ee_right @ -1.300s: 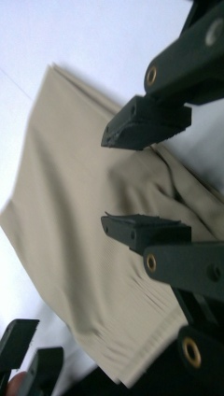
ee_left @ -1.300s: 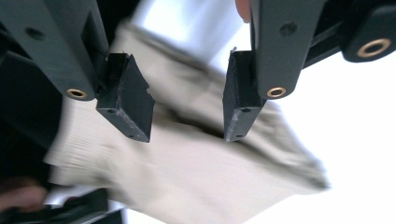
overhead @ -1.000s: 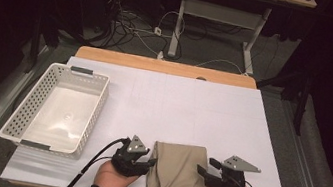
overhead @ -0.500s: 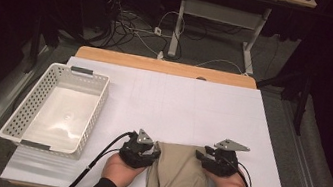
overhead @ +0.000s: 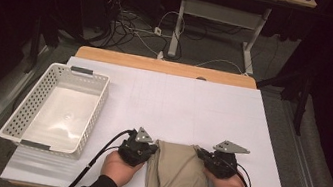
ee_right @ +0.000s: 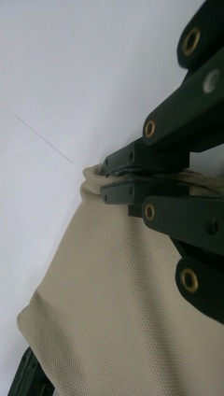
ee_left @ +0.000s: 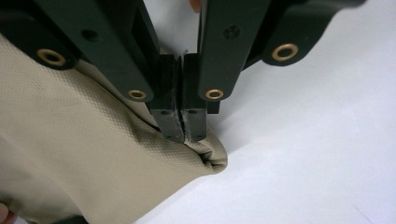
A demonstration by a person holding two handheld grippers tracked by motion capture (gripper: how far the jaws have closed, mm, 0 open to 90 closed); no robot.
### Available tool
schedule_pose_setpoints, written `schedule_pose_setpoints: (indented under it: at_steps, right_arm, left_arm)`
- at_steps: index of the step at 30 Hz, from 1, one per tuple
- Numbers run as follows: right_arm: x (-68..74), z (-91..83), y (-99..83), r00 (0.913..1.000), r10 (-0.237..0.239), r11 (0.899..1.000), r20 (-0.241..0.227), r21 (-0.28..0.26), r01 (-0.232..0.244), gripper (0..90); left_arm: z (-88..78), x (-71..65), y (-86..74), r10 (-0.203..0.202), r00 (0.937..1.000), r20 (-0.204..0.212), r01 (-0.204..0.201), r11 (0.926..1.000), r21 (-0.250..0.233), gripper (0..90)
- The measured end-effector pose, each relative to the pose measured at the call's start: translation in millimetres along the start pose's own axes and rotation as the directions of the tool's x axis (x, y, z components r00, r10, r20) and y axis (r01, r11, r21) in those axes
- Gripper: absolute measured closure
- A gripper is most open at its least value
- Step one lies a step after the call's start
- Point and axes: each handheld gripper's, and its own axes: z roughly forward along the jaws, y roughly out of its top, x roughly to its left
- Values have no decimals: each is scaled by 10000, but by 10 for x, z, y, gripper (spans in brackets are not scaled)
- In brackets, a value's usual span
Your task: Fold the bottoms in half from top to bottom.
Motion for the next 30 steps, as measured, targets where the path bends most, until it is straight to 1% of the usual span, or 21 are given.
schedule_pose_setpoints:
  at_steps: [2, 4, 5, 8, 9, 15, 16, 20, 23, 24, 25, 27, 29, 30]
  right_arm:
    - [-16, -24, 25, 10000, -10, 9997, 91, -228, 12, 875]
    - [-33, -40, 67, 9997, -62, 9992, 218, -395, 71, 875]
    - [-51, -47, 104, 9995, -105, 9988, 284, -477, 119, 874]
    - [-94, -66, 208, 9993, -35, 9975, 381, -701, 62, 874]
    - [-110, -71, 251, 9991, 10, 9969, 424, -787, 24, 874]
    - [-244, -32, 545, 9961, -89, 9933, 874, -1141, 189, 874]
    - [-264, -25, 583, 9957, -109, 9931, 918, -1153, 215, 873]
    - [-392, -5, 814, 9936, -109, 9896, 1125, -1413, 269, 873]
    - [-474, 1, 985, 9897, -205, 9854, 1418, -1642, 440, 873]
    - [-494, 5, 1025, 9897, -164, 9843, 1419, -1719, 410, 873]
    - [-520, 20, 1070, 9894, -123, 9826, 1444, -1816, 387, 873]
    - [-576, 83, 1128, 9881, -68, 9835, 1538, -1775, 344, 872]
    - [-627, 178, 1112, 9879, -44, 9873, 1551, -1563, 290, 864]
    - [-642, 219, 1096, 9884, 0, 9893, 1519, -1440, 221, 857]
  left_arm:
    - [-16, 18, 42, 132, 9999, -112, -133, 9999, -94, 849]
    - [-33, 50, 104, 166, 9997, -184, -170, 9996, -216, 850]
    - [-38, 61, 132, 168, 9996, -223, -175, 9995, -280, 850]
    - [-44, 116, 254, 208, 9992, -350, -226, 9984, -515, 849]
    - [-40, 139, 295, 212, 9989, -407, -236, 9980, -590, 849]
    - [2, 307, 538, 69, 9980, -621, -137, 9938, -1104, 849]
    - [5, 346, 596, 90, 9977, -677, -169, 9930, -1170, 849]
    - [11, 466, 790, 44, 9962, -869, -167, 9899, -1408, 849]
    - [27, 542, 918, 40, 9950, -1000, -203, 9866, -1622, 849]
    - [41, 567, 959, -11, 9948, -1020, -163, 9854, -1694, 848]
    - [59, 589, 996, -45, 9948, -1020, -132, 9850, -1722, 848]
    - [121, 628, 1038, -107, 9939, -1099, -85, 9850, -1724, 848]
    - [224, 674, 1032, -260, 9918, -1248, 69, 9885, -1509, 844]
    - [298, 702, 1010, -392, 9910, -1283, 228, 9916, -1272, 837]
